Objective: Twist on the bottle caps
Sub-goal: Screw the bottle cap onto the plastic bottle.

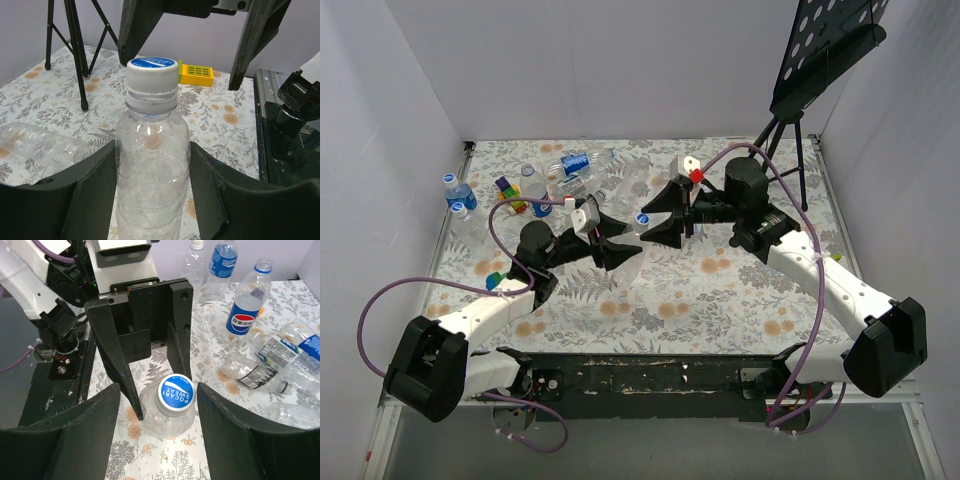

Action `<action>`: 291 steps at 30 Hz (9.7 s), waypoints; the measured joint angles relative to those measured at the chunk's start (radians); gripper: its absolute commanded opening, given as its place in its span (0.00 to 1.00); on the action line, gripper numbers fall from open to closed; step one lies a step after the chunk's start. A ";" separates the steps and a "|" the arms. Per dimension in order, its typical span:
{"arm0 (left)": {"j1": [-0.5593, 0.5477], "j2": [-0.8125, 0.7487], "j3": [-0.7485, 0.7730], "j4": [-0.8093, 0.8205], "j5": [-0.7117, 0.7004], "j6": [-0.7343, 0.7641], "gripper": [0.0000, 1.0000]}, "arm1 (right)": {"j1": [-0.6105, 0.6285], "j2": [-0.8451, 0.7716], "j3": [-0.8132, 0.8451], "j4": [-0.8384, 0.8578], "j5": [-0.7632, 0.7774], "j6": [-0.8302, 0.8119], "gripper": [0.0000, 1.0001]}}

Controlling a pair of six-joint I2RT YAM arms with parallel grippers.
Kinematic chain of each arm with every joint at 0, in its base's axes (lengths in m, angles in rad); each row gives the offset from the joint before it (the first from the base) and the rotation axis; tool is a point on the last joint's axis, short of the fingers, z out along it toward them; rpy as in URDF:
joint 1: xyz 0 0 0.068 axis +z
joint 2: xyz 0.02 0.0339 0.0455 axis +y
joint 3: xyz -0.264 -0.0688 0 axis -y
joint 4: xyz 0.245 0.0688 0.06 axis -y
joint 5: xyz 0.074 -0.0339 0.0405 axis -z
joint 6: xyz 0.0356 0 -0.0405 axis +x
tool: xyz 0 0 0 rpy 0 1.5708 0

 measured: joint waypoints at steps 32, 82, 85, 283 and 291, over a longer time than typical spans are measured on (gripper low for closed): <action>-0.006 -0.042 -0.037 -0.030 -0.235 -0.011 0.00 | 0.081 -0.131 -0.174 0.055 -0.072 0.073 0.67; -0.015 -0.027 0.004 -0.133 0.011 0.129 0.00 | 0.044 0.097 0.204 -0.420 0.074 -0.263 0.01; -0.059 -0.063 -0.021 -0.195 -0.157 0.202 0.00 | 0.106 0.087 0.161 -0.348 0.275 -0.134 0.01; -0.102 -0.007 0.146 -0.528 0.129 0.336 0.00 | 0.117 0.057 0.347 -0.785 0.243 -0.401 0.64; -0.101 -0.007 0.146 -0.528 0.166 0.330 0.00 | 0.134 0.084 0.347 -0.858 0.195 -0.477 0.56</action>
